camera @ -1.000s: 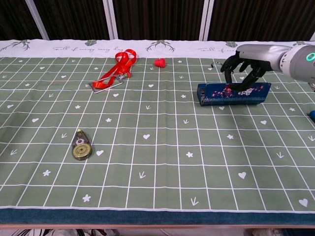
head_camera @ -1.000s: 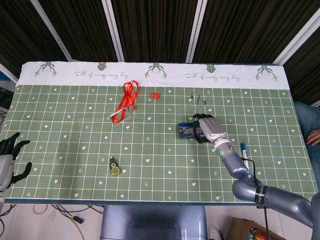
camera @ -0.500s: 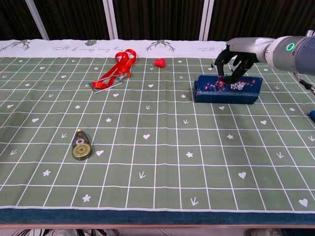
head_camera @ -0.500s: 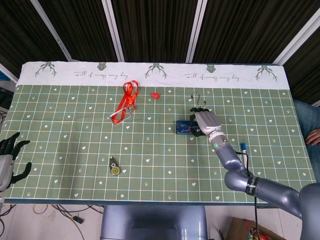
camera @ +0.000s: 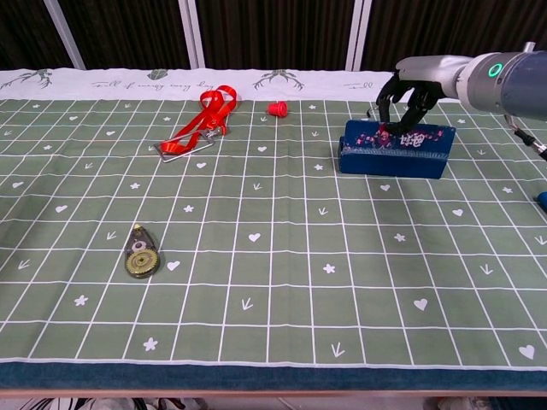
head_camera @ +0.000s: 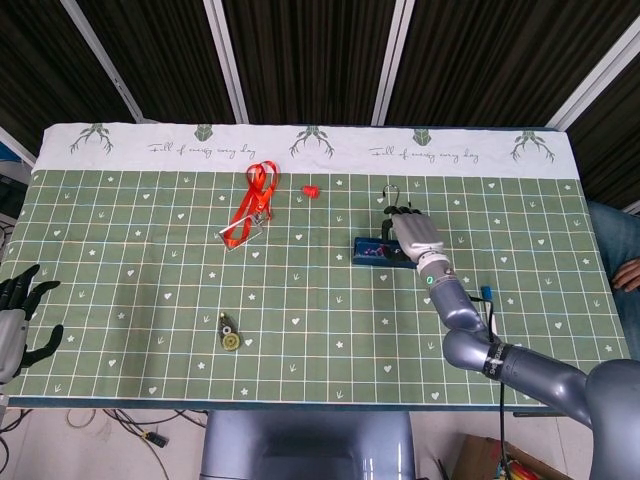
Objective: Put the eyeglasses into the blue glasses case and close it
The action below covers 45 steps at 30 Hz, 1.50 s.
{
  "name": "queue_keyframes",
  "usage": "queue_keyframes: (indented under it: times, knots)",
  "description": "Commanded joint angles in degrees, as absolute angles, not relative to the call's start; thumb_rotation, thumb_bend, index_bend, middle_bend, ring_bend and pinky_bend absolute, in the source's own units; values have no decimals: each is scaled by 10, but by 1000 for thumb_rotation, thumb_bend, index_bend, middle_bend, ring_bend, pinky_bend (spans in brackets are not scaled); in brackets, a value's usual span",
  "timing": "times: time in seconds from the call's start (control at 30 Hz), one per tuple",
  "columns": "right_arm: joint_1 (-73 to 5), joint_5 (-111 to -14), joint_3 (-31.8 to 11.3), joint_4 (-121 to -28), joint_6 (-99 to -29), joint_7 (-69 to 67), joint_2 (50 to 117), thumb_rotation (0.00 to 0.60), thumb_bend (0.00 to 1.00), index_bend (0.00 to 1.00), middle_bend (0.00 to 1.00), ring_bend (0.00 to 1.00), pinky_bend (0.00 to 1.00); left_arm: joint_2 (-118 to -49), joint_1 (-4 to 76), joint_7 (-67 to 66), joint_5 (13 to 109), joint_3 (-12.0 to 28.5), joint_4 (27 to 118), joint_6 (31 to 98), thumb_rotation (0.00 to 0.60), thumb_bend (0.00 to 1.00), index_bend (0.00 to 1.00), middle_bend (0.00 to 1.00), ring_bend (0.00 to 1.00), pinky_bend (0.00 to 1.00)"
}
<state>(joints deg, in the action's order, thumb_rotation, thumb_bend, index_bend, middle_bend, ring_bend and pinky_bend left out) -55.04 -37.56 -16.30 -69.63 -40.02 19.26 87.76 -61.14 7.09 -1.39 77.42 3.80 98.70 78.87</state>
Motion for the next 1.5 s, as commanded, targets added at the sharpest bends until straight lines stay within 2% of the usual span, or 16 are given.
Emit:
queue_keyframes:
  times: [0.03,1.27,1.37,1.5]
  knots:
    - [-555,-368,-164,-687,-396,192,880,600,572,712,173,154,175,-611,71,-14,774,38,987,789,600,403,195,0,0,19]
    - [-577,-333,-162,-527,-349,161,945,600,572,699,169,153,176,-610,73,-17,770,38,988,783,600,403,195,0,0,19]
    - [-578,-331,-161,-514,-337,160,948,600,566,574,153,140,176,-610,73,-18,770,38,988,783,600,403,195,0,0,19]
    - [-578,-330,-154,-506,-321,164,946,600,514,321,104,114,175,-610,73,-18,769,37,988,782,600,403,195,0,0,19]
